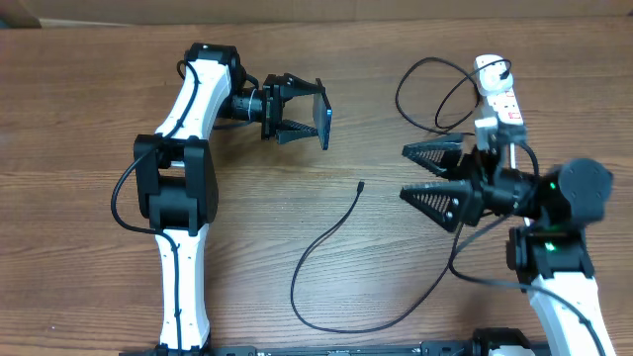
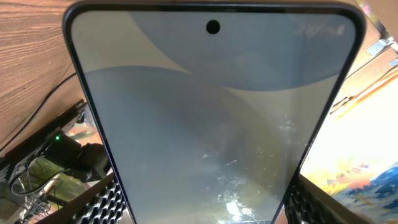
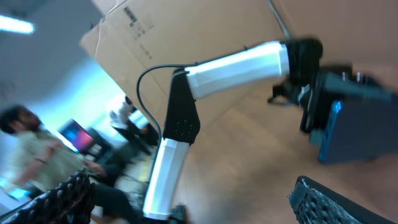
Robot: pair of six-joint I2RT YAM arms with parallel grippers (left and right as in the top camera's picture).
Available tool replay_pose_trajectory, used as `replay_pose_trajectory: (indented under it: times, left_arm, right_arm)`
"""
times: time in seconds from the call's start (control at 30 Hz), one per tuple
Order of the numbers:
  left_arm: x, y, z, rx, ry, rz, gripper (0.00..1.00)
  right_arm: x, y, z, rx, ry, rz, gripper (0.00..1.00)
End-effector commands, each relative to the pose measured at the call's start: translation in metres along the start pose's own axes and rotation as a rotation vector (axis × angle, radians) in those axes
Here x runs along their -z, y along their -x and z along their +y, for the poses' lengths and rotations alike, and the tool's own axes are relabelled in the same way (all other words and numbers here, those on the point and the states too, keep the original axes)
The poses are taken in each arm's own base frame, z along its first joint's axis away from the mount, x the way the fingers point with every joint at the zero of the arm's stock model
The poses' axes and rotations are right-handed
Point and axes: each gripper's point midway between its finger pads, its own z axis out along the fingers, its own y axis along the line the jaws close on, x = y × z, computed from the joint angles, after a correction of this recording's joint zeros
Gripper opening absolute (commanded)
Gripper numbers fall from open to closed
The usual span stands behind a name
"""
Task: Plug charger to phone and switch on socket
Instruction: 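Move the right gripper toward the phone held by the left gripper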
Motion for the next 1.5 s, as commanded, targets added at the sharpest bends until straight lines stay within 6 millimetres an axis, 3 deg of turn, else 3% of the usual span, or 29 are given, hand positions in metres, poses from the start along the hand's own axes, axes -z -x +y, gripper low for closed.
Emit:
replay_pose_trajectory:
  times: [0.0,0.17,0.27,0.4,0.5,0.57,0.7,0.8,0.93,1.07,1.23,1.47]
  left_arm:
    - [-0.001,-0.012,-0.019,-0.071,-0.044,0.013,0.64]
    - [-0.001,-0.012,-0.019,-0.055,-0.045,0.012,0.64]
    - [-0.001,-0.012,-0.019,-0.056,-0.045,0.012,0.65]
    - [-0.001,-0.012,-0.019,-0.054,-0.045,0.012,0.64]
    - [-0.001,-0.012,-0.019,-0.002,-0.044,0.015,0.65]
    - [-0.001,-0.013,-0.020,0.033,-0.044,0.016,0.65]
    - [-0.001,-0.014,-0.021,0.063,-0.043,0.016,0.65]
    - [-0.001,-0.014,-0.021,0.071,-0.044,0.016,0.64]
    - [-0.001,-0.014,-0.021,0.117,-0.043,0.017,0.65]
    - [-0.001,-0.014,-0.020,0.126,-0.042,0.017,0.65]
    - [-0.001,-0.014,-0.020,0.122,-0.042,0.017,0.65]
    - [-0.006,-0.014,-0.014,0.120,-0.004,0.014,0.66]
  right_arm:
    - [-0.005,0.002,-0.005,-0.167,0.006,0.009,1.00]
    - [-0.003,0.013,-0.034,-0.262,-0.119,-0.097,1.00]
    - [-0.001,0.022,-0.038,-0.168,-0.151,-0.136,1.00]
    - [-0.001,0.014,-0.049,-0.233,-0.182,-0.126,1.00]
    - [0.004,0.000,-0.074,-0.359,-0.285,-0.132,1.00]
    - [0.017,-0.019,-0.109,-0.483,-0.469,-0.160,1.00]
    - [0.063,-0.065,-0.163,-0.679,-0.882,-0.205,1.00]
    - [0.090,-0.089,-0.178,-0.694,-1.080,-0.180,1.00]
    - [0.090,-0.099,-0.178,-0.594,-1.124,-0.085,1.00]
    - [0.073,-0.097,-0.170,-0.525,-1.089,-0.027,0.99]
    - [0.043,-0.070,-0.145,-0.374,-1.060,0.032,0.96]
    - [-0.006,-0.008,-0.094,-0.190,-0.950,0.005,0.92]
